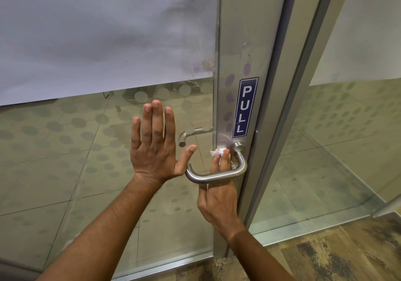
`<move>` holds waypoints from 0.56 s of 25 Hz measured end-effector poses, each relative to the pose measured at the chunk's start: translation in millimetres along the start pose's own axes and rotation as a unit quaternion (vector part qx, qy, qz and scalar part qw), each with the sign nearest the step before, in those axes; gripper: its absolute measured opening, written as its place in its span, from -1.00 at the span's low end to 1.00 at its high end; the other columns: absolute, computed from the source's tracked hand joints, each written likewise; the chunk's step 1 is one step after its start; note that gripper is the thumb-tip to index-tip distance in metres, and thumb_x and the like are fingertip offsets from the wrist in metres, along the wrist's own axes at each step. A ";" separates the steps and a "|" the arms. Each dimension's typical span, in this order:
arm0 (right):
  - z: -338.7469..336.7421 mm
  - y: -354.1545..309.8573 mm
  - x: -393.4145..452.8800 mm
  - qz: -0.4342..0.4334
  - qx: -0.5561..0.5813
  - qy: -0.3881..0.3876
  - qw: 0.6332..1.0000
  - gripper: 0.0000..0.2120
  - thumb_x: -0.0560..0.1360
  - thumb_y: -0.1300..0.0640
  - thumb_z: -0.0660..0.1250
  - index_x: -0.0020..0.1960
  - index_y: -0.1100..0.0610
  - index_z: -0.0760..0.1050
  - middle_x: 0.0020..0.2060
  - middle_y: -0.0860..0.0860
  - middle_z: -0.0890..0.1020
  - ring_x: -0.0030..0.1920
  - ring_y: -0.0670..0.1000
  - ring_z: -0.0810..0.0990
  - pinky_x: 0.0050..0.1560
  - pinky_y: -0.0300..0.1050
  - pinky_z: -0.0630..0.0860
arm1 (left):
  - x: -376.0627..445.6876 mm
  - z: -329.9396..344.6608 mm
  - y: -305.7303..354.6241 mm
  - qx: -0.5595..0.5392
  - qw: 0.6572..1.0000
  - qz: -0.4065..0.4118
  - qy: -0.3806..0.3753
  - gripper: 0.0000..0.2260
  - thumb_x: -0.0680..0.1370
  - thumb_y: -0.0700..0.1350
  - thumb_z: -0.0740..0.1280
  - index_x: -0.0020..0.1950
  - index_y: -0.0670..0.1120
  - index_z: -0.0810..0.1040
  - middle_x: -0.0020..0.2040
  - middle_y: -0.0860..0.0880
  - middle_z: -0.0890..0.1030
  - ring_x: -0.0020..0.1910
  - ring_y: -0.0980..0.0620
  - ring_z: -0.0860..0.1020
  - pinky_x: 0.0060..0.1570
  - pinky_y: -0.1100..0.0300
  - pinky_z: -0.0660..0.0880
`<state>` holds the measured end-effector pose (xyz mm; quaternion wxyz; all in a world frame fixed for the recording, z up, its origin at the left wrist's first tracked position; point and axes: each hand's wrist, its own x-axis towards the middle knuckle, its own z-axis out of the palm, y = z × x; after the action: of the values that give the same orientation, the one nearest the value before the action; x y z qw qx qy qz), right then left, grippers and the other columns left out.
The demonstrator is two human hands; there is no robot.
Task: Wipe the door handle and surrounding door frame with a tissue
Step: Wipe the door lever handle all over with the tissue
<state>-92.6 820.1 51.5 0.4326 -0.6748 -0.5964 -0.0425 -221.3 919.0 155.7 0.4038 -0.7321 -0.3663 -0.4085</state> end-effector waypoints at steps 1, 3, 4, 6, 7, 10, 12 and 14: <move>0.0 -1.7 5.5 -0.005 -0.002 0.002 1.000 -0.18 0.51 0.05 0.15 0.58 0.14 -0.27 0.58 0.10 -0.21 0.58 0.19 -0.08 0.36 0.27 0.37 | 0.2 -0.4 -0.2 0.000 1.000 -0.001 -0.001 -0.10 0.55 0.36 0.09 0.63 -0.20 -0.15 0.63 -0.14 -0.28 0.62 -0.10 -0.21 0.58 -0.05 -0.18; 0.9 -3.9 8.4 0.000 -0.020 0.001 1.000 -0.19 0.50 0.04 0.13 0.58 0.16 -0.26 0.58 0.12 -0.19 0.58 0.21 -0.09 0.34 0.29 0.38 | -0.1 -0.7 0.3 -0.004 1.000 -0.001 -0.002 -0.11 0.55 0.36 0.07 0.63 -0.20 -0.16 0.62 -0.13 -0.29 0.62 -0.09 -0.22 0.58 -0.04 -0.19; 2.8 -2.6 4.7 0.004 -0.028 -0.003 1.000 -0.20 0.51 0.04 0.13 0.58 0.16 -0.27 0.58 0.12 -0.18 0.57 0.22 -0.08 0.35 0.26 0.38 | -0.1 -0.4 0.3 -0.005 1.000 -0.001 -0.002 -0.11 0.55 0.36 0.07 0.63 -0.20 -0.17 0.62 -0.13 -0.29 0.62 -0.09 -0.23 0.58 -0.04 -0.19; 6.9 3.5 -10.5 0.016 -0.033 -0.020 0.999 -0.17 0.55 0.04 0.18 0.57 0.12 -0.31 0.58 0.09 -0.23 0.57 0.19 -0.07 0.41 0.14 0.35 | -0.1 -0.6 -0.6 -0.004 1.000 0.000 -0.003 -0.11 0.55 0.36 0.07 0.63 -0.20 -0.18 0.62 -0.13 -0.30 0.62 -0.09 -0.23 0.58 -0.04 -0.19; 7.7 6.8 -17.9 0.023 -0.030 -0.031 0.999 -0.15 0.56 0.03 0.22 0.57 0.11 -0.33 0.57 0.07 -0.26 0.57 0.14 -0.08 0.44 0.08 0.30 | -0.2 -0.3 -0.9 -0.003 1.000 0.001 -0.003 -0.11 0.55 0.36 0.07 0.63 -0.20 -0.18 0.62 -0.13 -0.30 0.62 -0.09 -0.23 0.58 -0.04 -0.19; 7.1 4.3 -17.8 0.017 -0.002 -0.027 0.999 -0.17 0.56 0.01 0.22 0.58 0.10 -0.30 0.58 0.06 -0.25 0.58 0.10 -0.14 0.47 0.05 0.14 | -1.7 -0.5 -2.6 -0.002 1.000 -0.002 -0.006 -0.11 0.56 0.36 0.06 0.63 -0.19 -0.18 0.62 -0.12 -0.30 0.62 -0.09 -0.24 0.57 -0.04 -0.19; 3.9 0.0 -4.9 0.014 -0.008 0.007 1.000 -0.20 0.54 0.05 0.19 0.59 0.13 -0.24 0.59 0.09 -0.20 0.58 0.14 -0.13 0.44 0.07 0.20 | -0.1 -1.9 0.3 -0.014 1.000 -0.001 -0.005 -0.12 0.56 0.36 0.04 0.63 -0.18 -0.19 0.62 -0.11 -0.31 0.62 -0.08 -0.24 0.57 -0.05 -0.18; 4.3 -0.2 2.6 0.000 -0.051 0.029 0.998 -0.17 0.49 0.13 0.22 0.59 0.16 -0.21 0.59 0.11 -0.15 0.57 0.14 -0.12 0.38 0.05 0.28 | 0.6 -1.5 -0.3 -0.019 1.000 -0.002 -0.006 -0.13 0.56 0.36 0.04 0.63 -0.18 -0.20 0.62 -0.11 -0.31 0.62 -0.08 -0.24 0.57 -0.05 -0.18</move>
<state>-94.0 824.8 50.5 0.4147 -0.6948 -0.5803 -0.0927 -221.7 918.0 156.8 0.3867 -0.7413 -0.3628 -0.4115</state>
